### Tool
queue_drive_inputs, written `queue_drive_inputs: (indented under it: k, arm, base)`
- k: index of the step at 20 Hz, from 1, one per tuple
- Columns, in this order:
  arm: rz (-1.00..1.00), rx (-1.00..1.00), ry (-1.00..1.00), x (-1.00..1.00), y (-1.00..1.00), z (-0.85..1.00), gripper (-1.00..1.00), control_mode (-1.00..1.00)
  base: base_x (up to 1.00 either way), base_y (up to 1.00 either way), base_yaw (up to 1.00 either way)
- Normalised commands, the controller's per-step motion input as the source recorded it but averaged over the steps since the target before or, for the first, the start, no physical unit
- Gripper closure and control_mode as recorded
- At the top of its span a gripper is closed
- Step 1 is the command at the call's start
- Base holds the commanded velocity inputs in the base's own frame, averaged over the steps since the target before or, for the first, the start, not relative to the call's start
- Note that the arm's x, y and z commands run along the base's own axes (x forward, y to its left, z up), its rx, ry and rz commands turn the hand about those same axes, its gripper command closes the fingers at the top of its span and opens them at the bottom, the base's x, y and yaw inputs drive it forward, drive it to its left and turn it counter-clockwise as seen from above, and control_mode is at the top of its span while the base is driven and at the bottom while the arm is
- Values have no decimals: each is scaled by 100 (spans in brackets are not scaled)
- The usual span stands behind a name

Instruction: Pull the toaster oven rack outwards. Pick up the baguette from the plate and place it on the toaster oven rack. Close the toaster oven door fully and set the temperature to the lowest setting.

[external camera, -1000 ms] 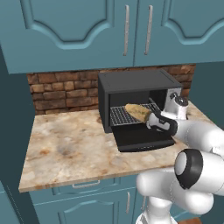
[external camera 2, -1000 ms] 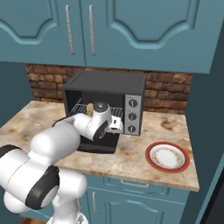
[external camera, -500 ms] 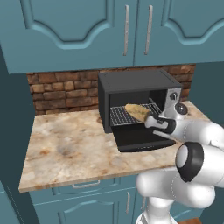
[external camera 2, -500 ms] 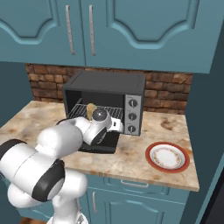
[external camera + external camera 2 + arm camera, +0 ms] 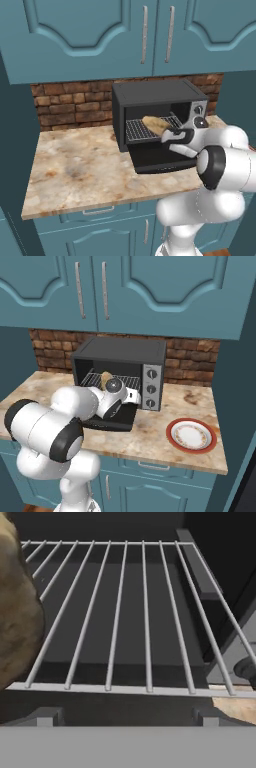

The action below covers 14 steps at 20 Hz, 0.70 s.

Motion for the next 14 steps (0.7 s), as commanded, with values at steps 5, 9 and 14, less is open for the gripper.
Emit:
queue_drive_inputs:
  k: [5, 9, 14]
  arm:
    - [-1, 0, -2, 24, 5, 4, -100, -100]
    - [-2, 0, -3, 23, 8, 4, -100, -100]
    - [-1, 0, -3, 17, 5, 1, -100, -100]
  base:
    - [0, 0, 0]
    - [0, 0, 0]
    - [0, 0, 0]
